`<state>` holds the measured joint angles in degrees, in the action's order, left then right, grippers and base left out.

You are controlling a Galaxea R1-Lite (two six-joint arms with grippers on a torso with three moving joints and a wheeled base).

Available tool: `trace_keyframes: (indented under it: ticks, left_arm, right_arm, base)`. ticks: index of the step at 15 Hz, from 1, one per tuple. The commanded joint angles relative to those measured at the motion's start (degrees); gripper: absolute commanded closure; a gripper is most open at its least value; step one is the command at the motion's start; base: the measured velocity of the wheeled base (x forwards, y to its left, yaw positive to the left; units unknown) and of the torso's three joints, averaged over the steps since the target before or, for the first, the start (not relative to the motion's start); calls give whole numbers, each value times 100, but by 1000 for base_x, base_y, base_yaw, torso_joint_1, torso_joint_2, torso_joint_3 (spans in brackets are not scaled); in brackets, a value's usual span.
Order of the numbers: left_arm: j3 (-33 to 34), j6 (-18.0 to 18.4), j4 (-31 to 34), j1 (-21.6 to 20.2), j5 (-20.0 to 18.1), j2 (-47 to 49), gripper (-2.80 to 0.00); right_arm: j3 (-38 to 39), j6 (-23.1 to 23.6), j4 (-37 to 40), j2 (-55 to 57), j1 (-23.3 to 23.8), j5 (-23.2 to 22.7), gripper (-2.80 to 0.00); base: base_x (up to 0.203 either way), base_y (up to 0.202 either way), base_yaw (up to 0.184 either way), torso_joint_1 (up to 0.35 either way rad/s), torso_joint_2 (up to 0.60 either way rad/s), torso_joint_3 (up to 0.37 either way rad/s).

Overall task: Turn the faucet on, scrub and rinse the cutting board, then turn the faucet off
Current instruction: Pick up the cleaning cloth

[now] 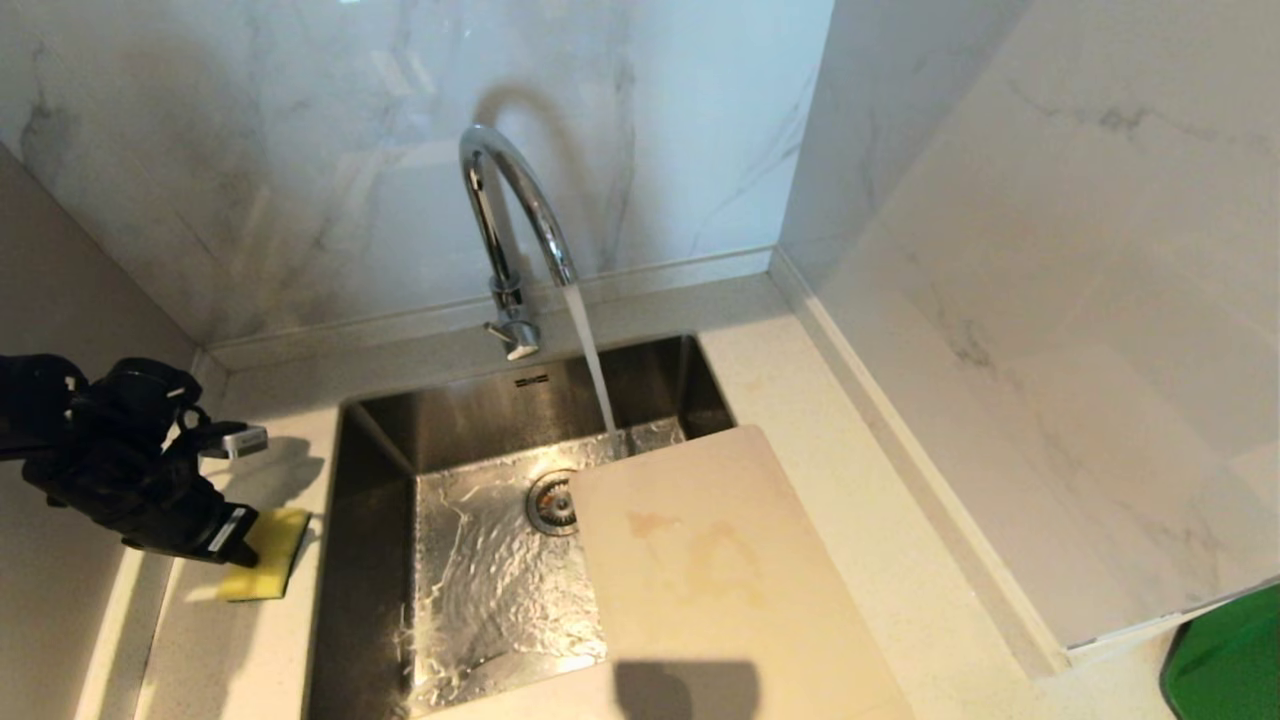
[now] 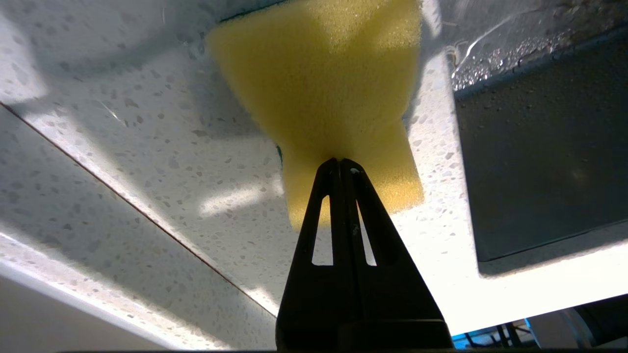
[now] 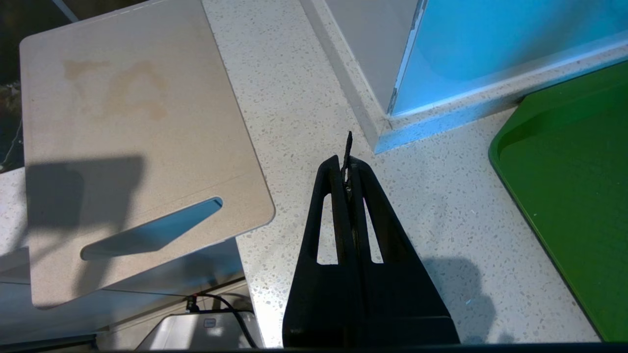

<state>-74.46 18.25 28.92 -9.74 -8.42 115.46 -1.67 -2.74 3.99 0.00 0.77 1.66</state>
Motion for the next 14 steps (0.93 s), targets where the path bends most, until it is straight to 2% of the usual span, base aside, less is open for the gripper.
trace_keyframes:
  ticks: [1, 4, 12, 14]
  left_arm:
    - [-37, 15, 23, 7, -10, -173, 0]
    - [-17, 157, 52, 7, -5, -418, 0]
    - [235, 153, 219, 16, 76, -840, 0]
    - [292, 143, 211, 8, 129, -876, -280]
  right_arm:
    - [0, 1, -3, 0, 2, 0, 0]
    - [-4, -1, -1, 0, 2, -2, 0]
    - [0, -4, 3, 0, 2, -3, 0]
    - [0, -7, 4, 0, 2, -1, 0]
  base:
    - [0, 0, 0, 0, 0, 0]
    - [0, 0, 0, 0, 0, 0]
    - [0, 0, 0, 0, 0, 0]
    - [0, 0, 0, 0, 0, 0]
